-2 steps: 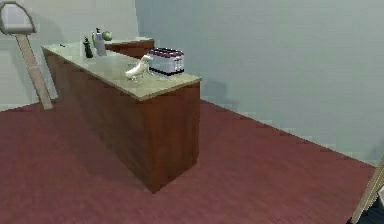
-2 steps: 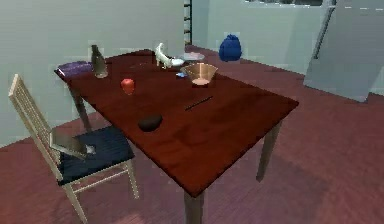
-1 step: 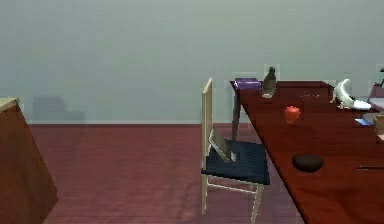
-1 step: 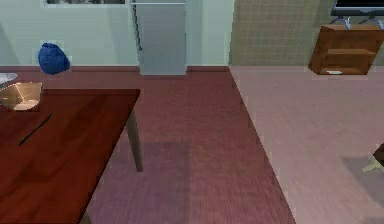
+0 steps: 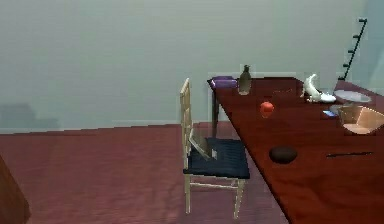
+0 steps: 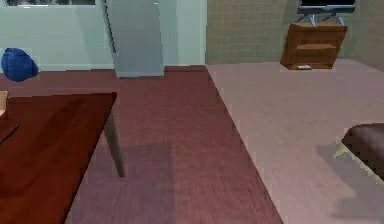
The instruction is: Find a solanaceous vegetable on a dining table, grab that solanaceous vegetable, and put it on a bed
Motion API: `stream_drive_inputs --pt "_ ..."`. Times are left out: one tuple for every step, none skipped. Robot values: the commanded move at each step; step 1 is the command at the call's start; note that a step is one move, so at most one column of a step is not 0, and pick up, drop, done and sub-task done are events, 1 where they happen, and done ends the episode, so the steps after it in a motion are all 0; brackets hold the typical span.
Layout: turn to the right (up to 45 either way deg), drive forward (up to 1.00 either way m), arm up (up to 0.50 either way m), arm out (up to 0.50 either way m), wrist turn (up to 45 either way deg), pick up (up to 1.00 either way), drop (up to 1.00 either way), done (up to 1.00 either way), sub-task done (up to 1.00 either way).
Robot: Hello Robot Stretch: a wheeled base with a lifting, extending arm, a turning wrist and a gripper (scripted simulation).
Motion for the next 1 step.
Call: stream_drive_inputs --pt "0.0 0.35 0.00 0.00 0.0 0.00 0.00 0.00 0.00"
